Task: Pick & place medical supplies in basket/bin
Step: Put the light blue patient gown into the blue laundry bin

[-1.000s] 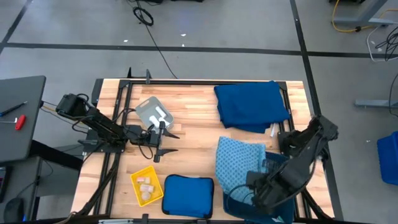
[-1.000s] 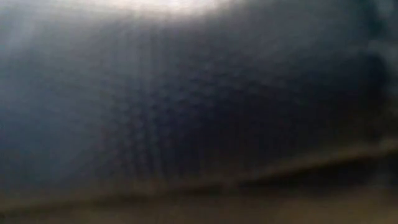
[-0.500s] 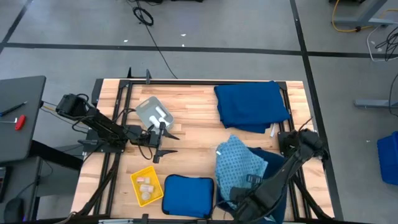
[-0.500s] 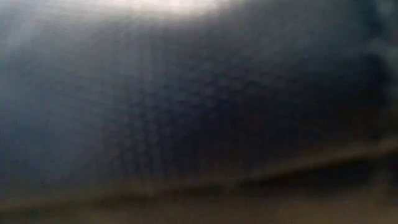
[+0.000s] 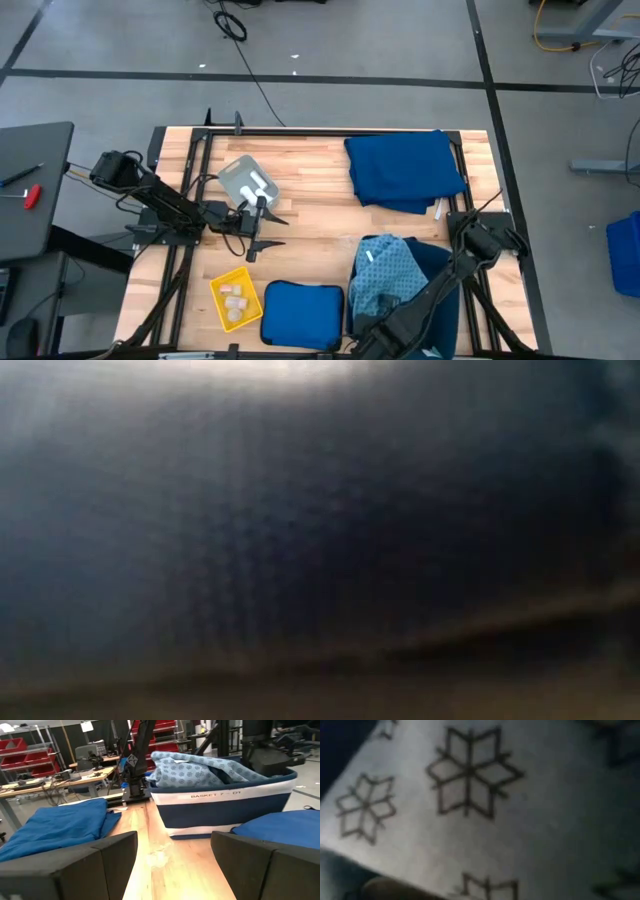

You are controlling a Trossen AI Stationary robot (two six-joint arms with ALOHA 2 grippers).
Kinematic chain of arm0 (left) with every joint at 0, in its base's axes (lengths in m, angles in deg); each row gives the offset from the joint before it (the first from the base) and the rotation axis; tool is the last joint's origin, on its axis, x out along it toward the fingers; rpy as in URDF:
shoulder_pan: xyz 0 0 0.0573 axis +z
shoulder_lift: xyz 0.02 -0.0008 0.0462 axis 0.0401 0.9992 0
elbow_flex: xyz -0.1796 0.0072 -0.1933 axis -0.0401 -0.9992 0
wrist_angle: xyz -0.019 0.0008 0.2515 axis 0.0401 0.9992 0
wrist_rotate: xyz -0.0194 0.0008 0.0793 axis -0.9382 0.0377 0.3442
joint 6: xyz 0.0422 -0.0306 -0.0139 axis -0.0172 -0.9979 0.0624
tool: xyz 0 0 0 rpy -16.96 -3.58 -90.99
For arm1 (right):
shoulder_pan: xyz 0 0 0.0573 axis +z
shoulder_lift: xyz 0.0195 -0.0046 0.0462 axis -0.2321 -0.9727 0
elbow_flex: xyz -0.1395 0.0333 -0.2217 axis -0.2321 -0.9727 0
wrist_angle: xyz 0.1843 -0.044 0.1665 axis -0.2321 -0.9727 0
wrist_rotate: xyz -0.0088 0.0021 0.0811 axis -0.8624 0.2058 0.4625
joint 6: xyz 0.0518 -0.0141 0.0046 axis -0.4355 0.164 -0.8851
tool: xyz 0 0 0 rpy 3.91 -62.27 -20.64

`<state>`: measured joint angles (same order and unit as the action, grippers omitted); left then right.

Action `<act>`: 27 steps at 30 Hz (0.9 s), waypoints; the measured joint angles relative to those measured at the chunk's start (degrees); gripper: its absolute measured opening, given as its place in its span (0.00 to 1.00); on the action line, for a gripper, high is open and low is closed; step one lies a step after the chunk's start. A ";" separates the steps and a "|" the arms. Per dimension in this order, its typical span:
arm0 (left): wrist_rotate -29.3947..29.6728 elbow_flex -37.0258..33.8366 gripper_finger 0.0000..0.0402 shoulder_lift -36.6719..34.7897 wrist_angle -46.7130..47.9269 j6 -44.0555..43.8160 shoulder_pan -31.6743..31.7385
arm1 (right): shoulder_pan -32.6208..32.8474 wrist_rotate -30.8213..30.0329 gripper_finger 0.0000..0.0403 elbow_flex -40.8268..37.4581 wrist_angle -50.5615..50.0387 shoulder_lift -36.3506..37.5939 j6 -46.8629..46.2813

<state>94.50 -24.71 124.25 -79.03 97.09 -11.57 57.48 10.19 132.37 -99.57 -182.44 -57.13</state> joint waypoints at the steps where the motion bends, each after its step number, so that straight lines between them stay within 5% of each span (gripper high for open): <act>1: -0.53 0.00 0.64 0.00 0.00 0.01 0.00 | 0.03 -0.29 0.02 0.03 -0.03 -0.16 -0.66; 5: -1.60 0.00 0.64 0.00 -0.04 0.22 0.02 | 0.27 -2.83 0.07 -0.01 -0.09 0.14 -5.30; 19: -2.39 0.00 0.64 0.00 0.09 0.62 0.04 | -0.27 -4.14 0.58 -0.14 -0.05 1.37 -10.87; 27: -2.40 0.00 0.64 0.00 0.10 0.81 0.04 | -0.41 -6.05 0.64 1.06 -0.31 4.40 -12.78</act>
<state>92.10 -24.71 124.25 -78.93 97.90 -11.52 57.07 4.14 133.43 -99.88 -178.04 -69.92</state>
